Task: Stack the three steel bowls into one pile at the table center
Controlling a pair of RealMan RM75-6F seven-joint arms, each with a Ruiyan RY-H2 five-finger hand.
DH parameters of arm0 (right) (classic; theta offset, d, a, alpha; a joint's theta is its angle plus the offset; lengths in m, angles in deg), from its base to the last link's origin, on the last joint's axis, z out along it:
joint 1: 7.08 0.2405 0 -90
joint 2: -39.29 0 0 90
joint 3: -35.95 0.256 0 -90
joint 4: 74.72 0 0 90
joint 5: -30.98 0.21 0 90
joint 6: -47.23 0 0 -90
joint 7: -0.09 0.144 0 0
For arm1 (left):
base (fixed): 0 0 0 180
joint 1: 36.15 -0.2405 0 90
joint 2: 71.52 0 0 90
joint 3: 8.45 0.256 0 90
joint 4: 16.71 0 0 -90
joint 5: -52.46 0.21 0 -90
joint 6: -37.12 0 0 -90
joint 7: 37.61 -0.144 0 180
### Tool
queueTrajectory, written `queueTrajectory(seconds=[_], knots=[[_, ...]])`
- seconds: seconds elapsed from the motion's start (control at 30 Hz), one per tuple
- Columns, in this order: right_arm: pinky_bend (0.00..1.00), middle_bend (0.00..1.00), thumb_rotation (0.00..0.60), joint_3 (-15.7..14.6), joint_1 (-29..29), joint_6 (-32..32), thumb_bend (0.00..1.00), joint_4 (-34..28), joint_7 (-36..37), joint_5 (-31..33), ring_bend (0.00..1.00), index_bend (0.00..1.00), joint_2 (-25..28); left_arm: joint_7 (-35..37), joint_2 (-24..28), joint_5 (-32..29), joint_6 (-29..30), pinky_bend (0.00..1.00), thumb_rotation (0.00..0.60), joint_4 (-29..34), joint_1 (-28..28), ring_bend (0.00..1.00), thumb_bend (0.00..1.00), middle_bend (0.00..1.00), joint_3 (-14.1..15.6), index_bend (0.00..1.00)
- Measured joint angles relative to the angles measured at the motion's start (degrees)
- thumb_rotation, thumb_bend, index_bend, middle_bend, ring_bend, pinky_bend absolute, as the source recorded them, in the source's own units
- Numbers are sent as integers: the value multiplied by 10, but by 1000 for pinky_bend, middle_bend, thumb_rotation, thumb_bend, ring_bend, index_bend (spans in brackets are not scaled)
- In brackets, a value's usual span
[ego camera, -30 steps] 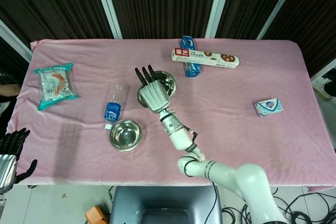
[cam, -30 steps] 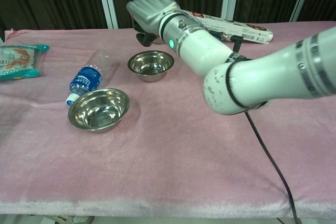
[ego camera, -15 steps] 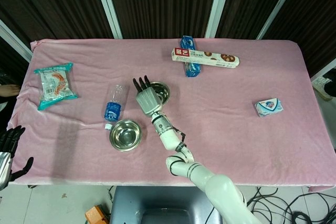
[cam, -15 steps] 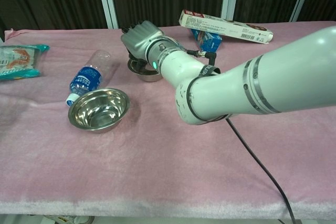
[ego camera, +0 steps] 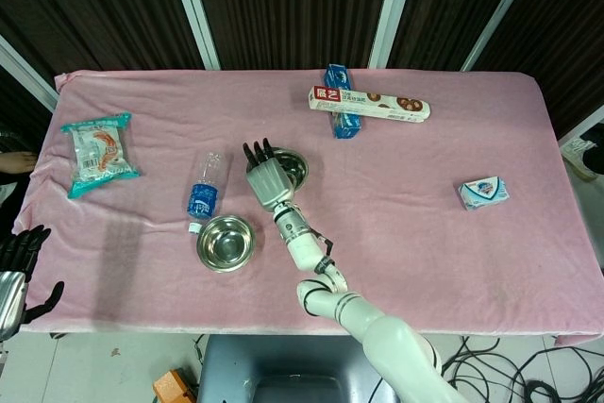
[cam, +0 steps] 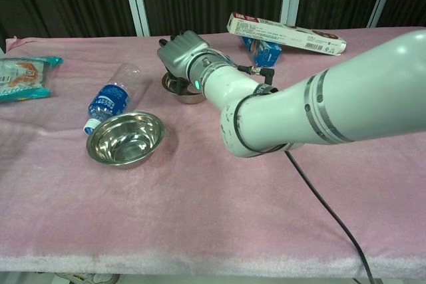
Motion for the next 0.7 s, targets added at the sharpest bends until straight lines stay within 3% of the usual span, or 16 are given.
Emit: queueTrajectory(seconds=[0.1,0.5,0.7], knots=[[0,35,600,-6,2,-5,524,0,-4,10,0,4,0,-1,0,0,-3,59,600,0,2,36,368,42,0,0],[0,9,600,-20,5,-23,440,2,23,12,0,0,0,-3,-1,3,-2,59,600,0,3,36,368,43,1,0],[0,0,600,-32,-13,-75,436,-7,51,-20,0,0,2,-8,-2,11,-3,59,600,0,5,36,368,36,3,0]])
